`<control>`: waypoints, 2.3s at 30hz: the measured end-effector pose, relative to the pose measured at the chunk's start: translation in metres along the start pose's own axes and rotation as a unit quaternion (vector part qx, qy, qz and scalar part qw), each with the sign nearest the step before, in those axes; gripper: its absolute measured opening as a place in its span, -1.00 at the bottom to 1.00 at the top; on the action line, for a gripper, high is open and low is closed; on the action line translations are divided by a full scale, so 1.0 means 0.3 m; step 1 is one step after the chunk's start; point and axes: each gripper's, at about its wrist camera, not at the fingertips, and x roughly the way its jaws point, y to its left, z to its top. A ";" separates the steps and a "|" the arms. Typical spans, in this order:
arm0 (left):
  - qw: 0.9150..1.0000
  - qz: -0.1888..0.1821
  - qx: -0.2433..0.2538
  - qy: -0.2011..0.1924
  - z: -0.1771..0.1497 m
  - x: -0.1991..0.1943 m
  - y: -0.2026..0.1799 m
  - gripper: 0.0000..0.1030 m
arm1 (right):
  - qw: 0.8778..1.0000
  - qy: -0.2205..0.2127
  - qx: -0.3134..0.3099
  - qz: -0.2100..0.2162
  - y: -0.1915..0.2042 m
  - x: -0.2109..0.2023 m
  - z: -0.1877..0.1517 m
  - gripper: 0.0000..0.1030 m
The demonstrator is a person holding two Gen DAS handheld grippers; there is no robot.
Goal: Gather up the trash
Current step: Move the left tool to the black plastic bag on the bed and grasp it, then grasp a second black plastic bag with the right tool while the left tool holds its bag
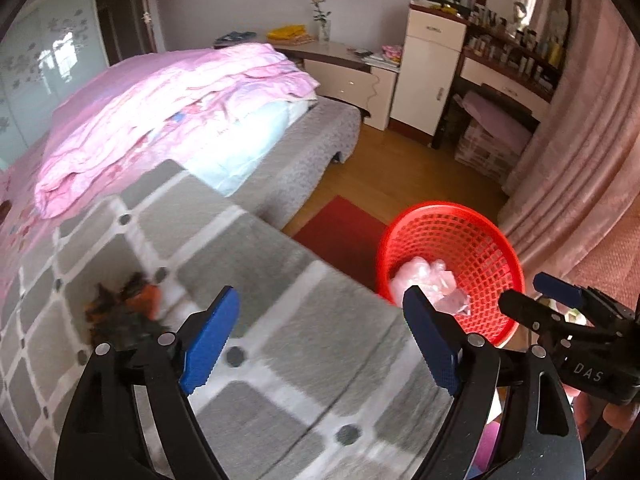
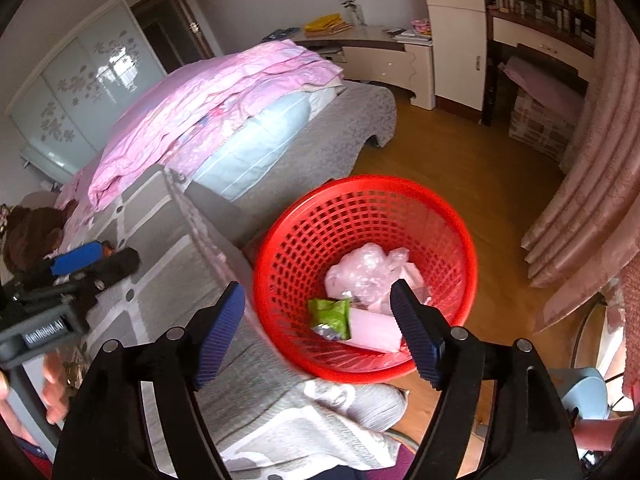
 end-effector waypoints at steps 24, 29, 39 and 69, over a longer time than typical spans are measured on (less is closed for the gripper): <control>0.992 0.055 -0.103 0.044 -0.058 0.055 0.460 0.59 | 0.998 0.036 -0.038 0.030 0.176 0.078 -0.024 0.43; 0.992 0.058 -0.102 0.040 -0.069 0.062 0.474 -0.06 | 0.997 0.042 -0.048 0.037 0.209 0.086 -0.039 0.43; 0.993 0.062 -0.104 0.013 -0.097 -0.012 0.500 -0.65 | 0.992 0.051 -0.093 0.067 0.330 0.071 -0.105 0.43; 0.985 0.087 -0.147 -0.020 -0.270 -0.225 0.665 -0.65 | 0.928 0.102 -0.278 0.228 0.783 -0.070 -0.401 0.42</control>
